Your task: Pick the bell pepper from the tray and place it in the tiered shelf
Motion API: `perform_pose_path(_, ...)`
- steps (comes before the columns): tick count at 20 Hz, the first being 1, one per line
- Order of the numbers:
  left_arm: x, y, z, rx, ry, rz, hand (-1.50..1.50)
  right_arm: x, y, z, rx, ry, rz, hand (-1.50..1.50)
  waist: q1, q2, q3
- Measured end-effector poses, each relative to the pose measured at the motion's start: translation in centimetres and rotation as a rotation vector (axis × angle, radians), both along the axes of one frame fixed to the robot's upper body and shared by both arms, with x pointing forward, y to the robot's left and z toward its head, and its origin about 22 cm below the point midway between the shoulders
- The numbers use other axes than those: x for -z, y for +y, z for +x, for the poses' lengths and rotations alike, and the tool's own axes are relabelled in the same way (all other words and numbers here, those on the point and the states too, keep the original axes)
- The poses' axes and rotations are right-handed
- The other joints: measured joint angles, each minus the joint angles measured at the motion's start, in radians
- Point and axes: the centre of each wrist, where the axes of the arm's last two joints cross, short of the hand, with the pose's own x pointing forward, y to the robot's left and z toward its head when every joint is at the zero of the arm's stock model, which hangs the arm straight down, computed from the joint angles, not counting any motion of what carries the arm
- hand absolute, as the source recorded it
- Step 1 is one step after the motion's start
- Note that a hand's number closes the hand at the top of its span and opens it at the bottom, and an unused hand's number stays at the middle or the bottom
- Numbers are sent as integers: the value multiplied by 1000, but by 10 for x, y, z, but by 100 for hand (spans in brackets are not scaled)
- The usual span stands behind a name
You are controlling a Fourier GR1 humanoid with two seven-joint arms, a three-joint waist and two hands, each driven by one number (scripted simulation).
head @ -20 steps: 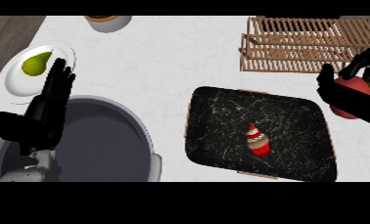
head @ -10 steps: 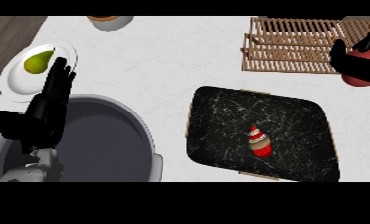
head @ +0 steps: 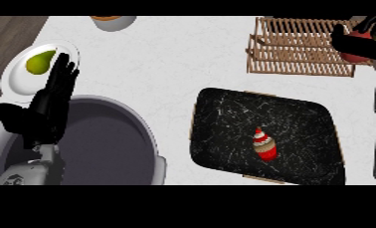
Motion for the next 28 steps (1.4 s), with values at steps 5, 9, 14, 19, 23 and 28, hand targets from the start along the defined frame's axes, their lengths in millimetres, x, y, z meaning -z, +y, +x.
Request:
perform_pose_path(5, 2, -2, -1, 5, -1, -5, 0, 16, -10, 25, 7, -28, 2, 150, 2, 0, 0)
perform_pose_path(9, 3, -5, -7, 3, -1, -7, 0, 30, -9, 43, -2, -15, -23, 150, 6, 0, 0)
perform_pose_path(14, 4, -2, -6, 8, -6, -7, 0, 34, -13, 58, 32, -46, 78, -150, 9, 2, 0)
perform_pose_path(19, 2, -8, -4, 17, -10, -3, 0, 44, -19, 71, 12, -9, 131, -150, 15, 5, 0)
perform_pose_path(23, 1, -8, -5, 18, -10, 2, 0, 44, -27, 74, -25, -18, 166, -150, 13, 4, 1)
perform_pose_path(28, 0, 2, -9, 18, -11, -1, 0, 38, -34, 76, -70, -87, 218, -150, 12, 3, 1)
